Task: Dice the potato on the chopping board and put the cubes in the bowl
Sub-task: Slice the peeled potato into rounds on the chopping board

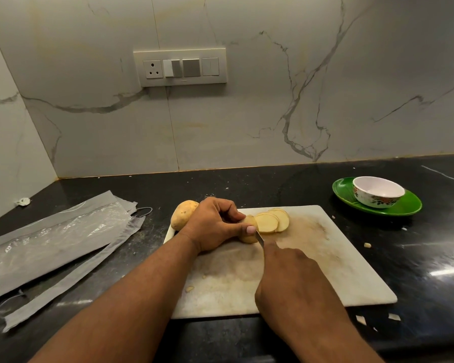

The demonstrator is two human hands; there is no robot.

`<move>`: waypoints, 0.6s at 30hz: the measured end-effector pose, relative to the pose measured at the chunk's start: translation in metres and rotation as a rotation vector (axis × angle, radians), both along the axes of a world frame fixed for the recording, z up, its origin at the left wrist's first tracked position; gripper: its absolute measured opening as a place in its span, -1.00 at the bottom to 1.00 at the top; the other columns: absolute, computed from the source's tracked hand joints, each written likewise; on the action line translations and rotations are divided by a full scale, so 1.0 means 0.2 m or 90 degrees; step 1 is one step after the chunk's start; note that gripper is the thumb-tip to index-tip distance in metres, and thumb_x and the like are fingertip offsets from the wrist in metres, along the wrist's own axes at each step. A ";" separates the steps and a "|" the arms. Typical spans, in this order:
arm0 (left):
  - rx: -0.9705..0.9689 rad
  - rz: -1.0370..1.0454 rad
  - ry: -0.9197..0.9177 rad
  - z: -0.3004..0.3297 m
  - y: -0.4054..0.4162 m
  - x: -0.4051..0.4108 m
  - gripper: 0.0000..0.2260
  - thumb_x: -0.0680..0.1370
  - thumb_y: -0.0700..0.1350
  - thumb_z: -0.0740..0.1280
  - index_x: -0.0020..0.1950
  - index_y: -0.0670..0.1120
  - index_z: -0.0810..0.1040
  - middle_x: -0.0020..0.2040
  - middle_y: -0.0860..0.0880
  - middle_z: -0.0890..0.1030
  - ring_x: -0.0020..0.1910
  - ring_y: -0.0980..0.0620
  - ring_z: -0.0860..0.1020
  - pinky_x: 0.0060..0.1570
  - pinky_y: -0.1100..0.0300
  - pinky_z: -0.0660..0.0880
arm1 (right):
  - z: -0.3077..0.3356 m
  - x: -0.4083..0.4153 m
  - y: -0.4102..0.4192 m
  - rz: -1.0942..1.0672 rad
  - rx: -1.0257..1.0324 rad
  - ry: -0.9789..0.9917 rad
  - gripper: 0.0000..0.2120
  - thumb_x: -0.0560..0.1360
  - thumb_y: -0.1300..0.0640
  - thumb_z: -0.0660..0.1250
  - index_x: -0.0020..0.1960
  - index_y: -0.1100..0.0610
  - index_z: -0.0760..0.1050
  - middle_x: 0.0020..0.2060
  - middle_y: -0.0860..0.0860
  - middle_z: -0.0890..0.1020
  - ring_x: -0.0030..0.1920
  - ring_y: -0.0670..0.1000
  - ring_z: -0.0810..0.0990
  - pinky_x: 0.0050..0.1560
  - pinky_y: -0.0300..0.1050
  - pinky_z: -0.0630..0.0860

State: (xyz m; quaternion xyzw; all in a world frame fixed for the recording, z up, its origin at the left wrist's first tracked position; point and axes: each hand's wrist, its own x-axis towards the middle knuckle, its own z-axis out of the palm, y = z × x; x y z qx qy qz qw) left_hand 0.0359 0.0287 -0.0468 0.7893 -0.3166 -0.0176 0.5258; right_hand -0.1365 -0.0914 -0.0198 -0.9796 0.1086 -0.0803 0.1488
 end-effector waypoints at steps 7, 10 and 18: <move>-0.003 0.012 -0.016 -0.02 0.00 0.01 -0.61 0.27 0.14 0.62 -0.17 -0.14 0.69 -0.17 -0.12 0.70 -0.16 -0.14 0.62 -0.12 0.00 0.64 | -0.01 0.08 0.04 -0.014 0.063 -0.016 -0.62 0.65 0.08 0.17 0.46 0.00 0.29 0.30 -0.02 0.49 0.19 -0.05 0.51 0.05 -0.24 0.41; 0.011 0.012 -0.015 -0.01 0.00 0.01 -0.67 0.28 0.16 0.60 -0.20 -0.06 0.67 -0.17 -0.09 0.70 -0.25 0.05 0.54 -0.22 0.18 0.57 | -0.02 0.03 0.02 0.006 0.027 0.008 -0.67 0.63 0.14 0.17 0.39 0.02 0.35 0.20 -0.01 0.52 -0.03 -0.06 0.48 -0.06 -0.24 0.40; 0.038 0.006 -0.025 -0.01 -0.01 0.01 -0.81 0.41 0.04 0.61 -0.18 0.01 0.66 -0.14 0.00 0.71 -0.18 0.14 0.60 -0.19 0.33 0.57 | 0.09 -0.10 0.00 0.030 0.008 0.086 -0.55 0.59 0.14 0.23 0.46 -0.03 0.28 0.21 -0.01 0.49 0.10 -0.03 0.50 -0.02 -0.21 0.40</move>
